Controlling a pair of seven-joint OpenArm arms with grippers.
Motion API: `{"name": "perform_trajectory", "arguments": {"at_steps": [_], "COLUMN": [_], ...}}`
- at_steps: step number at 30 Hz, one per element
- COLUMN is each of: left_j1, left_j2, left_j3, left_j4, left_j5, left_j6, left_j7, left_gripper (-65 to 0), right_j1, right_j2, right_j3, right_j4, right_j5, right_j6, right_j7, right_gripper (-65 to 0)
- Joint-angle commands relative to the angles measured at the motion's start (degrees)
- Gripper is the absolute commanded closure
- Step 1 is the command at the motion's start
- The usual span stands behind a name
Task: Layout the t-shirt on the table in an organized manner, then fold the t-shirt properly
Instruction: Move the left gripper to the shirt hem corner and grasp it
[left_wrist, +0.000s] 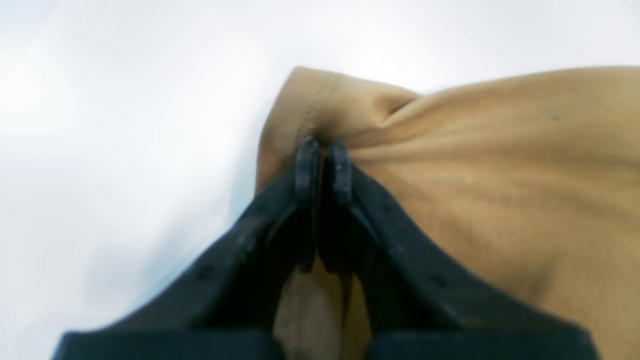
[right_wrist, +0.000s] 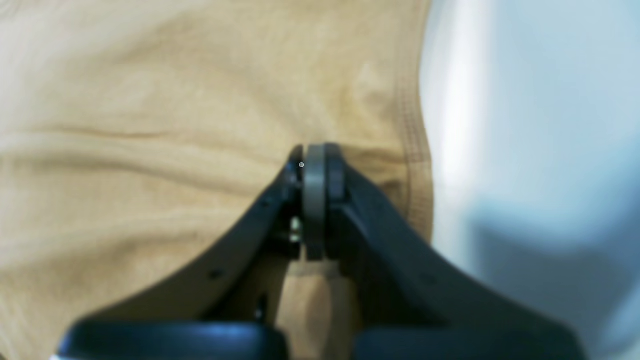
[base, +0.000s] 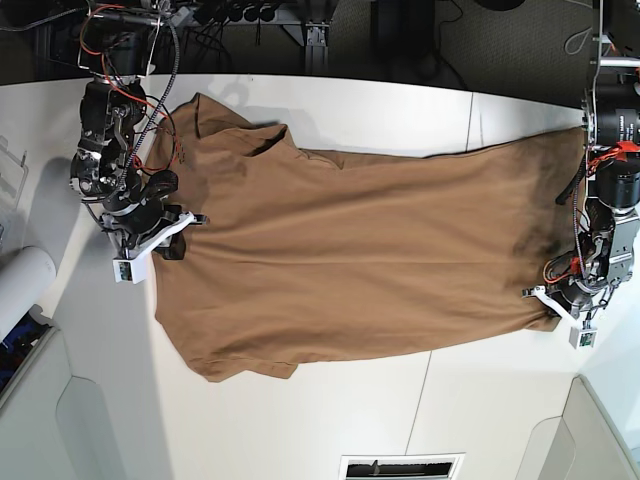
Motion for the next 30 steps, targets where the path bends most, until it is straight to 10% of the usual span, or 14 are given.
{"name": "perform_trajectory", "arguments": {"at_steps": [1, 6, 10, 19, 30], "left_j1": [-1.9, -1.8, -0.4, 6.2, 24.1], "left_j2": [-1.0, -1.0, -2.8, -11.3, -14.0], "left_j3": [-0.3, -0.3, -0.3, -1.1, -21.9], "left_j4": [0.6, 4.5, 13.3, 27.0, 28.3], "left_j5": [-0.1, -0.8, -6.4, -22.6, -41.0], "left_j6": [-0.8, -9.9, -10.1, -19.2, -24.6], "left_j7": [0.1, 6.8, 11.4, 23.7, 37.3], "left_gripper": [-4.1, -4.1, -5.1, -26.1, -26.0], "right_j1": [0.0, -0.1, -1.0, -6.7, -24.6], "right_j2": [0.5, 0.5, 0.5, 0.5, 0.0], "right_j3": [0.4, 0.7, 0.7, 3.7, 13.8], "right_j4": [0.2, 1.6, 6.2, 22.7, 33.9], "right_j5": [-1.1, 1.0, 3.2, 5.5, 23.6], "right_j6": [-0.5, 0.7, 1.3, 1.3, 7.8], "right_j7": [-2.6, -2.6, -3.3, -7.6, -14.7], "right_gripper": [0.0, 0.0, 0.0, 0.0, 0.0]}}
